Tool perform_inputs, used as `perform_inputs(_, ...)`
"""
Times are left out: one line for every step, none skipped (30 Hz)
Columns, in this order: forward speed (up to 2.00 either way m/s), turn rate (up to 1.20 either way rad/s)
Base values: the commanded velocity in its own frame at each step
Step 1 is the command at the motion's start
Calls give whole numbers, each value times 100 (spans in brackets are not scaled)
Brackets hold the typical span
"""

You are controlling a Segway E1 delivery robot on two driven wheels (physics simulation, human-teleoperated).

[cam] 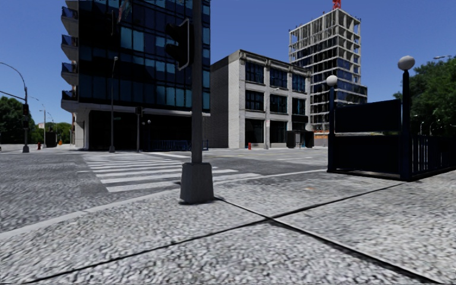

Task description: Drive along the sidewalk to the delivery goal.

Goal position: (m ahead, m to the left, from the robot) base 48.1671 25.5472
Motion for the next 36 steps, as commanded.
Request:
perform_inputs(200,-77)
perform_inputs(200,-77)
perform_inputs(200,-77)
perform_inputs(200,-77)
perform_inputs(200,-77)
perform_inputs(200,-77)
perform_inputs(200,-77)
perform_inputs(200,-77)
perform_inputs(200,-77)
perform_inputs(200,-77)
perform_inputs(200,-77)
perform_inputs(200,-77)
perform_inputs(200,-77)
perform_inputs(200,-77)
perform_inputs(200,-77)
perform_inputs(200,-77)
perform_inputs(200,-77)
perform_inputs(200,-29)
perform_inputs(200,0)
perform_inputs(200,0)
perform_inputs(200,0)
perform_inputs(200,0)
perform_inputs(200,0)
perform_inputs(200,33)
perform_inputs(200,57)
perform_inputs(200,57)
perform_inputs(200,87)
perform_inputs(200,120)
perform_inputs(200,120)
perform_inputs(200,120)
perform_inputs(200,120)
perform_inputs(200,120)
perform_inputs(200,120)
perform_inputs(200,120)
perform_inputs(200,120)
perform_inputs(200,120)
